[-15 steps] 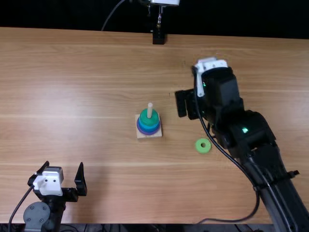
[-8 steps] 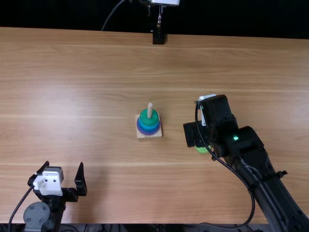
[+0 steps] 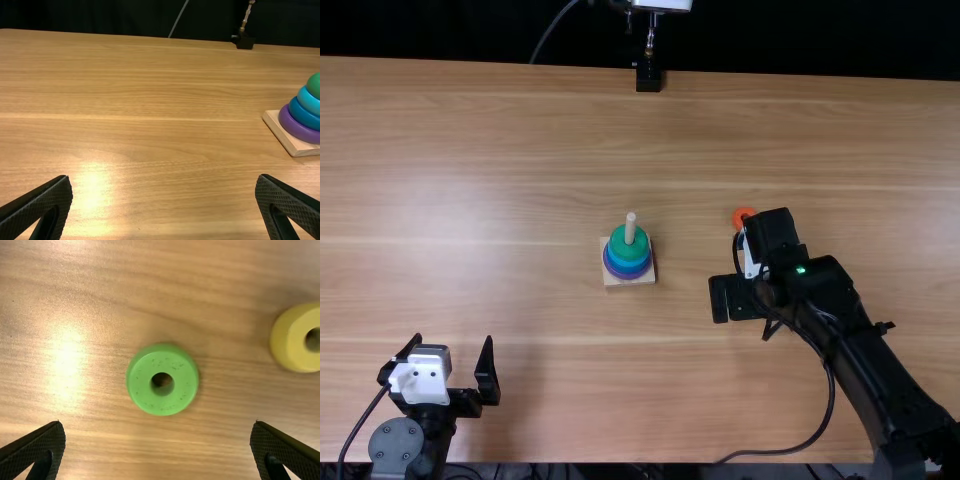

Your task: Build the Hanoi tower: stack the rings onto the peg from bottom to top in this color order: purple, dark blue, light blue, dark green, light green, yellow, orange.

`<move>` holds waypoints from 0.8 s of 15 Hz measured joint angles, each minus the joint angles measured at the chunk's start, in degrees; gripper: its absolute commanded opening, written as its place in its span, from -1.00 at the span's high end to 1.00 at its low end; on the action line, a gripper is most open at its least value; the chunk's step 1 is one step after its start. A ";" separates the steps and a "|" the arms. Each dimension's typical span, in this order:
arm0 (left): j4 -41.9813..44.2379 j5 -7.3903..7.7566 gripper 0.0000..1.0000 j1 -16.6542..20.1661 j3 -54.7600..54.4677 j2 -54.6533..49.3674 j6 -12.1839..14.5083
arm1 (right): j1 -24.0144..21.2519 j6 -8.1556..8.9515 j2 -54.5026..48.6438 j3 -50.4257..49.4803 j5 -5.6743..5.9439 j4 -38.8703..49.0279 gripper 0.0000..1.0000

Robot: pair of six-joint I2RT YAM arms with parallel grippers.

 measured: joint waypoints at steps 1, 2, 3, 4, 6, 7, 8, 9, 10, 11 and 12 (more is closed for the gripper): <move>-0.02 -0.02 -1.00 0.00 0.00 -0.02 0.00 | -0.02 1.05 1.03 0.00 -0.31 0.07 -1.00; -0.02 0.02 -1.00 0.00 0.00 -0.02 0.00 | 0.00 1.95 2.49 0.00 -0.50 0.20 -1.00; 0.00 0.02 -1.00 0.00 0.02 0.00 0.00 | 0.00 2.49 3.89 0.00 -0.57 0.79 -1.00; -0.02 0.00 -1.00 0.00 0.00 0.00 0.00 | -0.02 2.78 4.76 0.00 -0.72 1.99 -1.00; -0.02 0.00 -1.00 0.00 0.02 -0.02 0.00 | -0.02 3.19 6.43 0.00 -0.92 4.55 -1.00; -0.02 -0.02 -1.00 0.00 0.02 -0.02 0.00 | -0.02 3.23 7.32 0.00 -0.94 5.77 -1.00; -0.02 0.00 -1.00 0.00 0.02 -0.02 -0.02 | 0.00 3.30 8.31 0.00 -0.96 7.34 -1.00; -0.02 0.00 -1.00 0.00 0.00 -0.02 0.00 | -0.02 3.30 8.81 0.02 -0.98 8.37 -1.00; 0.00 0.00 -1.00 0.00 0.00 -0.02 -0.02 | 0.00 3.34 8.98 0.02 -1.03 9.03 -1.00; -0.02 0.00 -1.00 0.00 0.00 0.00 0.00 | 0.00 3.34 9.20 0.02 -1.09 9.27 -1.00; -0.04 -0.02 -1.00 0.00 0.00 -0.02 0.00 | 0.00 3.37 9.46 0.02 -1.11 9.22 -1.00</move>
